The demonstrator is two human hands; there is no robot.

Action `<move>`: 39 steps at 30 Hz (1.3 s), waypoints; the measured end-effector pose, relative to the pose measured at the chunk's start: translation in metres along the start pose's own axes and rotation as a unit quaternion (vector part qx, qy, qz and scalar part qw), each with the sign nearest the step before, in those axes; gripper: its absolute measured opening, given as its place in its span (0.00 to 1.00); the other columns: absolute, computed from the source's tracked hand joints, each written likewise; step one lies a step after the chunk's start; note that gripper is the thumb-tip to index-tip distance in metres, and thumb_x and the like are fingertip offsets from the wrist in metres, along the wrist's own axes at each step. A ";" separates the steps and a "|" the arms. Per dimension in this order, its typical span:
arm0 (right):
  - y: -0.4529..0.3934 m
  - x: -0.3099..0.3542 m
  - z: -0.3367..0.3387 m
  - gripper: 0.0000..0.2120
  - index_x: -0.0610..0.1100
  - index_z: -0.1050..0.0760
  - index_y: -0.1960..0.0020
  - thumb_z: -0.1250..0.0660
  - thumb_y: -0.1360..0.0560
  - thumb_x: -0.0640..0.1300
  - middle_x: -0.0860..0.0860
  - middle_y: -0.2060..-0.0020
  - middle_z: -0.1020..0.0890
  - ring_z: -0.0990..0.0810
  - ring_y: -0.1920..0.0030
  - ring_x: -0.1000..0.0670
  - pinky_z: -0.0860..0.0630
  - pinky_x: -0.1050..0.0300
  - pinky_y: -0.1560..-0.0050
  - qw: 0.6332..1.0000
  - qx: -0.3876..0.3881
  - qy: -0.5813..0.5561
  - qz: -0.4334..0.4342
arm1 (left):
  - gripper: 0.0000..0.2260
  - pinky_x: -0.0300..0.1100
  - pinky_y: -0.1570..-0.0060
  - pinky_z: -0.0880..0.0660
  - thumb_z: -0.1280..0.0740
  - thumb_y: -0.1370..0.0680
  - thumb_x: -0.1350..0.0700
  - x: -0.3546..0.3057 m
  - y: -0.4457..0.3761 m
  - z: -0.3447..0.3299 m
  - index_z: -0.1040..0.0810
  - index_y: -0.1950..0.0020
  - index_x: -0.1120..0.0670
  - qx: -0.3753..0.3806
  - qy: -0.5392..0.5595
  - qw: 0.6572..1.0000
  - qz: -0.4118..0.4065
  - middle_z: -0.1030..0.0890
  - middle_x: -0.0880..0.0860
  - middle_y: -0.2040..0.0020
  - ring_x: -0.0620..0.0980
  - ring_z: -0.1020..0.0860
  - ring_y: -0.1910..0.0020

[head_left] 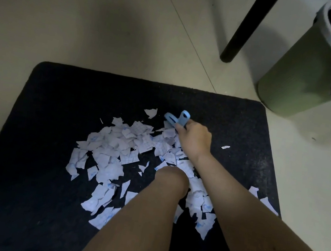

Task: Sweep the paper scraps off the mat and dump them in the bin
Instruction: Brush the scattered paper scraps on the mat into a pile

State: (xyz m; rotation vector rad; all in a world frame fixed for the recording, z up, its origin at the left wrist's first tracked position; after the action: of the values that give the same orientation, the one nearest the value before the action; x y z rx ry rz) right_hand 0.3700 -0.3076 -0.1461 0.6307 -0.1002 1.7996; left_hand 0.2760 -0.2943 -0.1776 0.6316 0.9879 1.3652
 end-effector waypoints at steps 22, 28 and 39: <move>0.013 0.047 -0.017 0.13 0.49 0.22 0.42 0.40 0.21 0.52 0.50 0.57 0.18 0.20 0.56 0.48 0.37 0.59 0.62 0.991 0.076 0.052 0.099 | 0.16 0.46 0.43 0.26 0.41 0.20 0.59 0.100 0.027 -0.025 0.27 0.33 0.59 -0.095 -0.102 0.990 0.018 0.24 0.56 0.37 0.54 0.25 0.39; 0.001 0.054 0.008 0.15 0.42 0.21 0.46 0.39 0.21 0.51 0.48 0.65 0.22 0.23 0.63 0.47 0.32 0.57 0.61 0.996 -0.034 0.006 0.084 | 0.17 0.45 0.46 0.25 0.40 0.21 0.61 0.099 0.027 -0.029 0.28 0.32 0.58 -0.094 -0.082 0.992 0.035 0.24 0.56 0.37 0.54 0.25 0.40; 0.011 0.076 -0.040 0.16 0.46 0.22 0.41 0.40 0.21 0.53 0.46 0.52 0.17 0.20 0.52 0.45 0.34 0.58 0.59 0.979 0.129 0.082 0.137 | 0.19 0.46 0.43 0.26 0.40 0.21 0.61 0.098 0.030 -0.033 0.30 0.30 0.59 -0.107 -0.083 0.990 0.031 0.28 0.57 0.33 0.55 0.26 0.37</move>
State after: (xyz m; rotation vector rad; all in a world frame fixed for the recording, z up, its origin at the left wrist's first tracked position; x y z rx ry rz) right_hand 0.3307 -0.2305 -0.1424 0.6737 0.1689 2.1455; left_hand 0.2254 -0.2004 -0.1884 0.6070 0.6829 1.4248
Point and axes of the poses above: each hand's wrist, its own y-axis away from the middle knuckle, its own z-axis out of the back of the hand, x = y × z, the point moved 3 cm from there along -y, towards the middle knuckle
